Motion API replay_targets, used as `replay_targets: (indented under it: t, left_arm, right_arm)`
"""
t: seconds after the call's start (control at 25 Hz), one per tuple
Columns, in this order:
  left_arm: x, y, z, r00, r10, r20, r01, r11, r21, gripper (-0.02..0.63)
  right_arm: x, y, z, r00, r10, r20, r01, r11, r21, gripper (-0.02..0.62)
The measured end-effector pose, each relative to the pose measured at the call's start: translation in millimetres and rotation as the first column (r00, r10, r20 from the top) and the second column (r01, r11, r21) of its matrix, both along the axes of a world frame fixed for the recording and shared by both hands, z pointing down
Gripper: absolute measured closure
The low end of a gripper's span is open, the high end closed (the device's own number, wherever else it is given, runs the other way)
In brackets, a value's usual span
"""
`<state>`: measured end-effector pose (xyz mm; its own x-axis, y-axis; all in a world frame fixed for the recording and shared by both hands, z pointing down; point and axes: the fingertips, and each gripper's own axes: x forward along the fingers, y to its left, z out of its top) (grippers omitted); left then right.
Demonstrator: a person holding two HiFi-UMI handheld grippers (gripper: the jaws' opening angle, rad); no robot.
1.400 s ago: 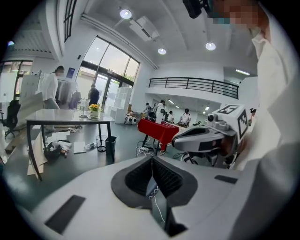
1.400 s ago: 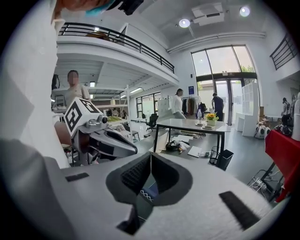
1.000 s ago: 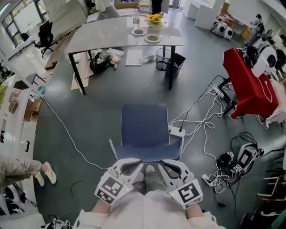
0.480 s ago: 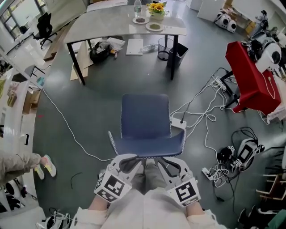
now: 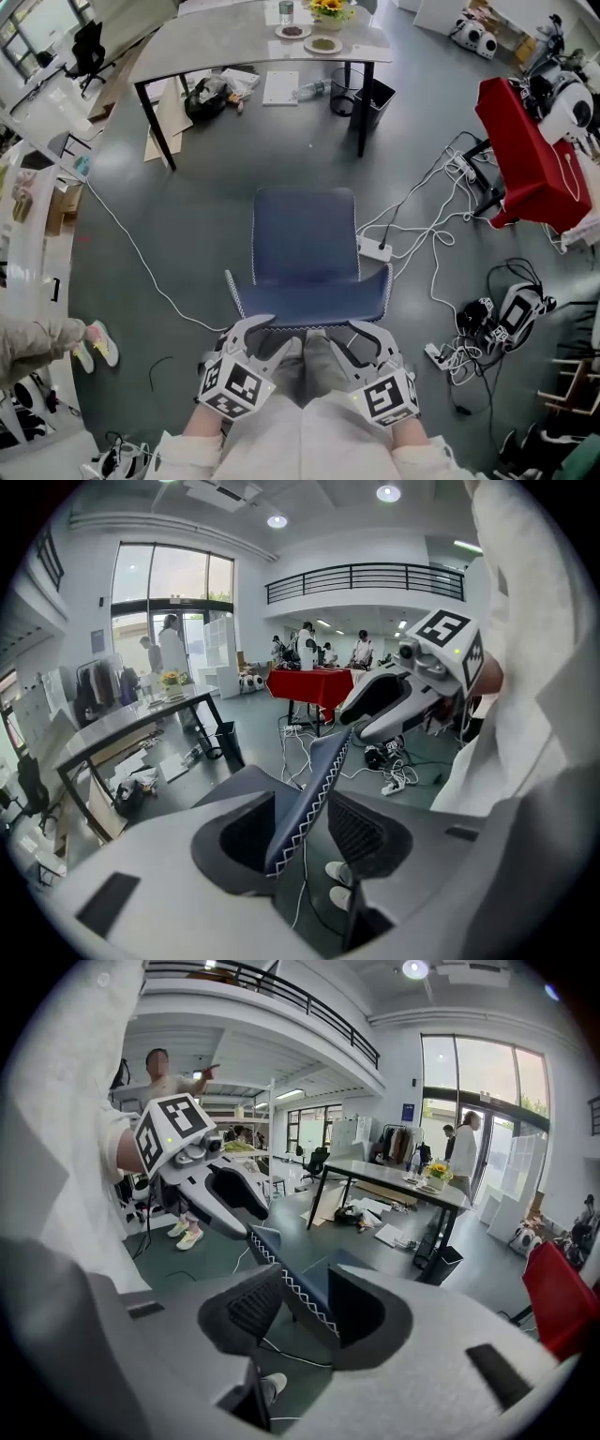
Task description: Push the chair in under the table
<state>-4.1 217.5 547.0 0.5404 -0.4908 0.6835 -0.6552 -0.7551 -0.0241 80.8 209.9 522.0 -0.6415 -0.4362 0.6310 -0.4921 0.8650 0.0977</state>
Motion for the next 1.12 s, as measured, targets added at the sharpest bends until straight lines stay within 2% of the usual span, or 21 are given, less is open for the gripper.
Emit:
replay_targets:
  t: [0.2,0.44,0.8,1.04,1.12]
  left_arm:
    - [-2,-3,8,0.999,0.016,0.036,-0.016,1.000,0.003,0.439]
    - [-1,-4,16,0.999,0.023,0.042,-0.023,1.000,-0.008,0.440]
    - [2,-1,23,0.998,0.016,0.057,-0.015,0.999,-0.030,0.440]
    - [-2,-5,30,0.997,0.017,0.079,-0.015,0.999,-0.029,0.440]
    - [-2,-6,30,0.997,0.015,0.076,-0.013,0.999,-0.031,0.440]
  right_arm:
    - [3,-4,10,0.999,0.002,-0.052,-0.001,0.999,0.032,0.482]
    - [7,-7,23,0.991,-0.014,-0.135,0.023,0.998,0.060,0.482]
    - [15,-10,31,0.985,-0.001,-0.170,0.012,0.998,0.065,0.480]
    - [13,-10,38,0.970,-0.028,-0.243,0.052,0.994,0.093,0.480]
    - [12,-13,39,0.972,-0.014,-0.234,0.037,0.995,0.092,0.480]
